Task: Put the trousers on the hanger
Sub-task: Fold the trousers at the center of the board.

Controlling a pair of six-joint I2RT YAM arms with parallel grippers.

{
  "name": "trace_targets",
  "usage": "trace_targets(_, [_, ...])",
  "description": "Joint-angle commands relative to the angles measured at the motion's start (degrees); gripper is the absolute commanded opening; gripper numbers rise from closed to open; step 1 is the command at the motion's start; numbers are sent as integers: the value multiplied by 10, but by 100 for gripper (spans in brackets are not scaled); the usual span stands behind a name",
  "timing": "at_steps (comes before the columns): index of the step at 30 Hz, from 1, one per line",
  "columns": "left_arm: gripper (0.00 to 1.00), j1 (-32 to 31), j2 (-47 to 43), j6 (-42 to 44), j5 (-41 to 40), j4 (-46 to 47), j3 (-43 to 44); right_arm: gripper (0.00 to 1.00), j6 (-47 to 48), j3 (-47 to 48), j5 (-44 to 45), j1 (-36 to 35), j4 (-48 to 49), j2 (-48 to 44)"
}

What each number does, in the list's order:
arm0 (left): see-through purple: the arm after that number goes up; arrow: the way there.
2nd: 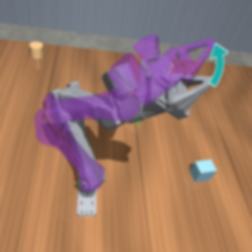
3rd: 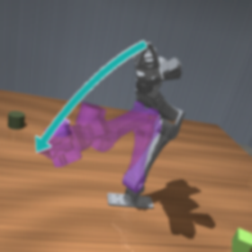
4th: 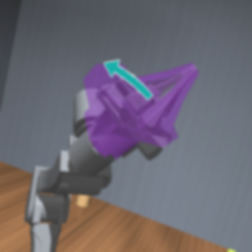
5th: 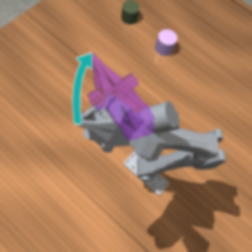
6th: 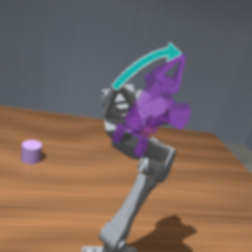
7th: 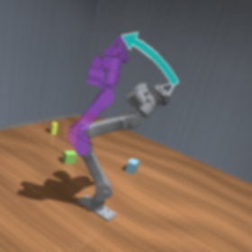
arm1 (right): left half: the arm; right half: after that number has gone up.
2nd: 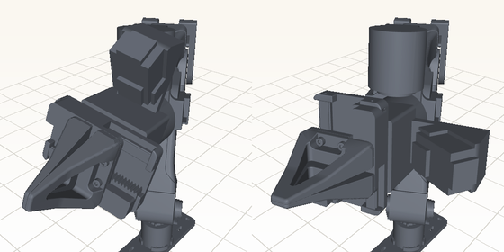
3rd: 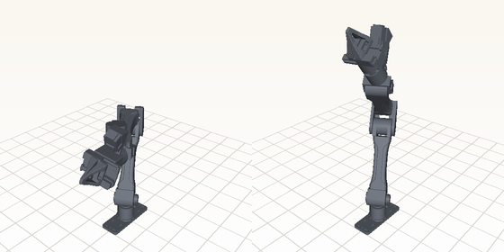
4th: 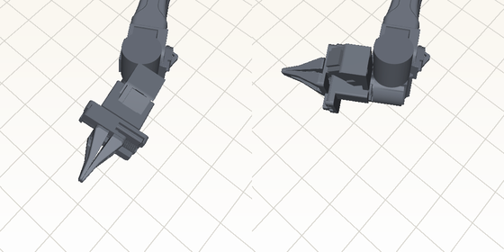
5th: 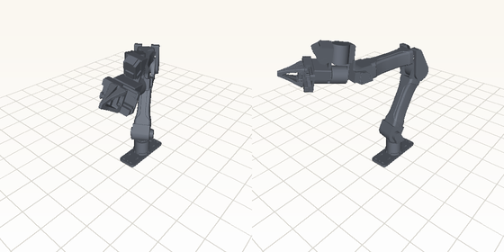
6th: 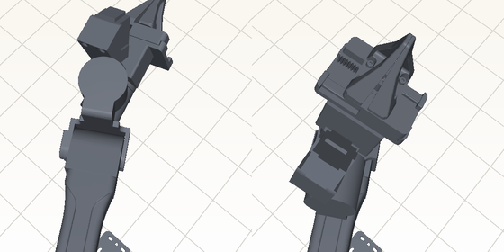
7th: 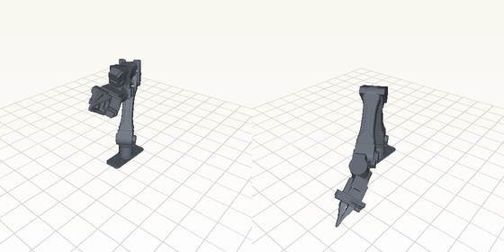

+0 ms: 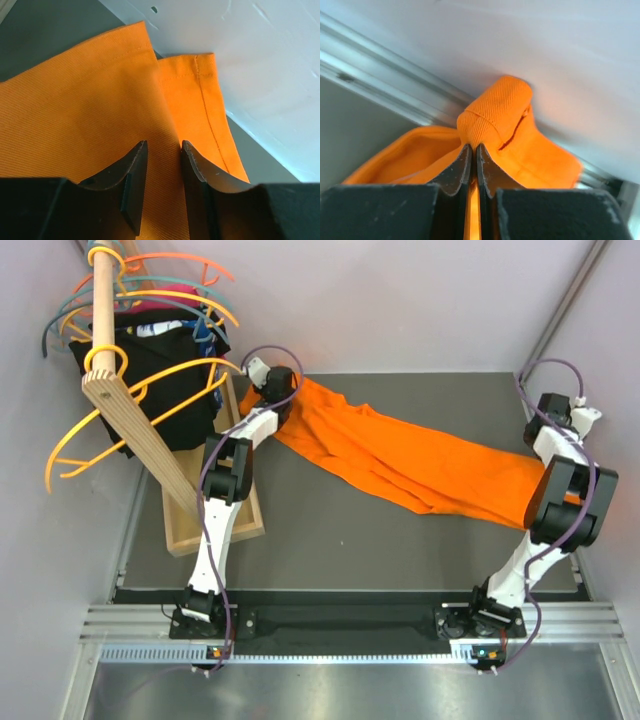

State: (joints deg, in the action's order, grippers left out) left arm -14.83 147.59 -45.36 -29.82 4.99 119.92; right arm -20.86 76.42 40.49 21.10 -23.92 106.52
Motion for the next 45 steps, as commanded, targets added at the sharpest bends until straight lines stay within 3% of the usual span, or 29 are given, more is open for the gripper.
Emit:
trace_targets(1, [39,5,-48,-3,-7,-2,-9,0,78,-41,127,-5,114,-68])
trace_targets(4, [39,5,-48,-2,-5,-2,-9,0,146,-81,191,4,193,-78])
trace_targets(12, [40,5,-56,19,10,5,-15,0,156,-73,186,17,206,-19])
trace_targets(16, [44,5,-64,28,14,11,-14,4,146,-29,170,11,162,16])
trace_targets(17, [46,6,-70,29,14,14,-15,7,143,-28,167,9,158,13])
trace_targets(20, [52,6,-78,27,25,53,-18,45,143,-33,131,-8,141,-8])
trace_targets(26, [59,14,-71,-10,41,98,-10,72,127,34,59,-85,42,-31])
trace_targets(29, [58,16,-74,-24,49,76,-2,83,123,84,-6,-133,-24,-33])
trace_targets(30, [57,16,-76,-20,56,70,-4,88,116,94,-63,-141,-40,-38])
trace_targets(32, [56,16,-90,-10,56,42,-15,88,94,113,-145,-156,-76,-58])
trace_targets(38, [54,20,-162,27,16,10,-103,81,71,65,-546,-243,-88,-106])
trace_targets(41, [46,28,-171,6,14,-35,-101,80,72,37,-595,-303,-72,-109])
trace_targets(45, [48,30,-170,-5,28,-89,-97,77,82,29,-624,-358,-50,-101])
